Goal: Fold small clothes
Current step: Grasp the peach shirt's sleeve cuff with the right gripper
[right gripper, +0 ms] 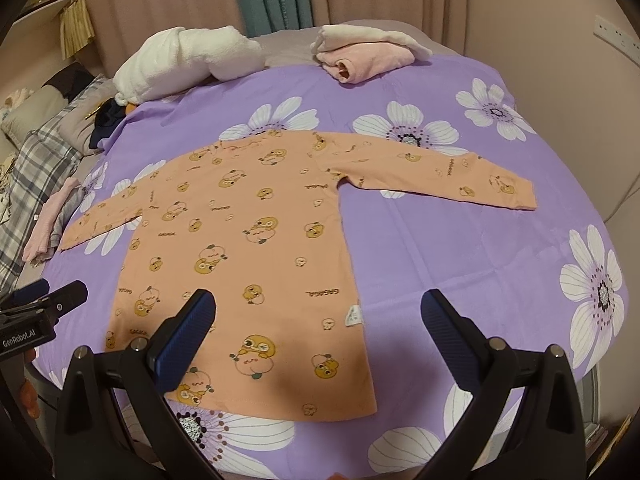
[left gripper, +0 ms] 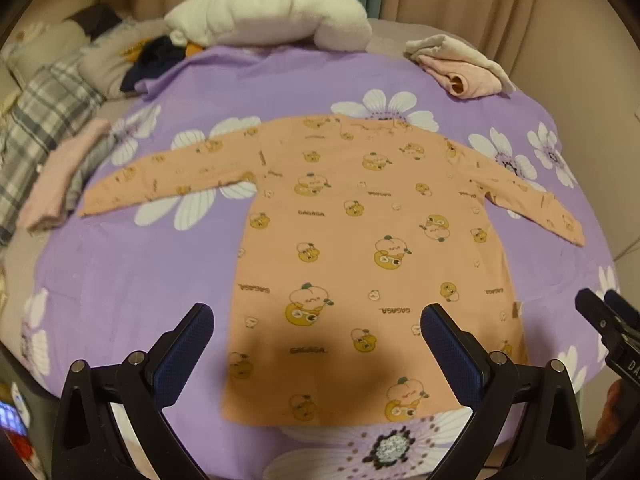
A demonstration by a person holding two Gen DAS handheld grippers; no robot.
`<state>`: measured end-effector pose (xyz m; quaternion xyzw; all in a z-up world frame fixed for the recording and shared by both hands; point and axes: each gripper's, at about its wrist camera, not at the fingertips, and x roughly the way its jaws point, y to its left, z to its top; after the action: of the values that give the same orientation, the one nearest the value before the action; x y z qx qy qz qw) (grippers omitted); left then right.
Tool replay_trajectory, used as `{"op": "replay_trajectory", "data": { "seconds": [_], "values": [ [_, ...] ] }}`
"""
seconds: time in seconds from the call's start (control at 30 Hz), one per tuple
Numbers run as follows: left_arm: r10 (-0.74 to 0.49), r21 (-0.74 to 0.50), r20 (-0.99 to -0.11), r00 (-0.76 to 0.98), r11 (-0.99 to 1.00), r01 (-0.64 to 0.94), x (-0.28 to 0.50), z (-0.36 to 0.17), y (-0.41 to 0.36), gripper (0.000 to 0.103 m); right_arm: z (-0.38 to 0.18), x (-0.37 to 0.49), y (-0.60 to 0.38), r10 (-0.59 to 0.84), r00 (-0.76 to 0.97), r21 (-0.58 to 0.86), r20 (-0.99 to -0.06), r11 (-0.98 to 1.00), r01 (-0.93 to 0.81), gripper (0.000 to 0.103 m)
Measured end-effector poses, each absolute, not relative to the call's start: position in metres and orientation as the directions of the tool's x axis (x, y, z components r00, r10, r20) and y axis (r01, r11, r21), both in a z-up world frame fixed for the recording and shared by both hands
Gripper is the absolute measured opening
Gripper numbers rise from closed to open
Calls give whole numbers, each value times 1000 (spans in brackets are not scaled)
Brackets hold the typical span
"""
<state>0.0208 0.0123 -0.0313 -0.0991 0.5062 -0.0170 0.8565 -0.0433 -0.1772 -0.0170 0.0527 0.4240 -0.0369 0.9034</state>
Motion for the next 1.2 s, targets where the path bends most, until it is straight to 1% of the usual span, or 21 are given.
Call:
{"op": "replay_trajectory", "data": {
  "seconds": [0.03, 0.13, 0.2, 0.3, 0.4, 0.43, 0.5, 0.57, 0.63, 0.7, 0.73, 0.8, 0.87, 0.93, 1.0, 1.1, 1.2],
  "values": [
    [-126, -179, -866, 483, 982, -66, 22, -35, 13, 102, -19, -43, -181, -25, 636, 68, -771, 990, 122, 103],
    [-191, -252, -861, 472, 965, -70, 29, -44, 19, 102, -24, -40, -195, -7, 611, 112, -792, 981, 157, 103],
    [-264, -340, -844, 468, 936, -85, 36, -53, 26, 102, -29, -37, -207, 38, 608, 180, -793, 968, 173, 103],
    [-329, -422, -820, 469, 900, -106, 44, -63, 36, 102, -40, -34, -234, 105, 622, 293, -776, 933, 208, 103],
    [-358, -459, -808, 468, 880, -120, 53, -71, 44, 102, -52, -31, -264, 152, 627, 404, -764, 870, 282, 103],
    [-370, -471, -808, 459, 873, -126, 56, -75, 48, 102, -57, -30, -277, 166, 647, 448, -744, 843, 298, 103],
    [-436, -543, -782, 444, 827, -145, 63, -82, 54, 102, -63, -29, -297, 152, 665, 477, -731, 811, 339, 103],
    [-467, -583, -762, 450, 797, -160, 68, -87, 59, 102, -73, -24, -319, 145, 698, 525, -701, 767, 368, 103],
    [-472, -598, -748, 467, 784, -166, 72, -90, 64, 102, -84, -18, -338, 106, 699, 525, -707, 741, 419, 103],
    [-493, -634, -715, 497, 756, -161, 76, -90, 67, 102, -95, -12, -357, 105, 730, 559, -675, 719, 413, 103],
    [-499, -644, -707, 501, 747, -164, 79, -92, 69, 102, -102, -9, -366, 102, 722, 566, -684, 698, 438, 103],
    [-520, -681, -671, 528, 714, -164, 83, -96, 72, 102, -115, 2, -390, 145, 738, 632, -659, 640, 438, 103],
    [-507, -680, -668, 545, 714, -170, 86, -97, 73, 102, -125, 9, -407, 151, 744, 663, -651, 590, 461, 103],
    [-486, -642, -701, 523, 749, -164, 94, -100, 70, 102, -133, 18, -422, 153, 763, 696, -628, 548, 464, 103],
    [-476, -610, -733, 485, 777, -159, 101, -104, 67, 102, -139, 28, -437, 131, 766, 701, -630, 519, 488, 103],
    [-496, -620, -735, 462, 768, -161, 105, -112, 68, 102, -144, 41, -456, 95, 788, 716, -608, 495, 492, 103],
    [-490, -610, -747, 449, 775, -169, 108, -116, 68, 102, -145, 53, -471, 65, 812, 740, -581, 459, 492, 103]
  ]
}}
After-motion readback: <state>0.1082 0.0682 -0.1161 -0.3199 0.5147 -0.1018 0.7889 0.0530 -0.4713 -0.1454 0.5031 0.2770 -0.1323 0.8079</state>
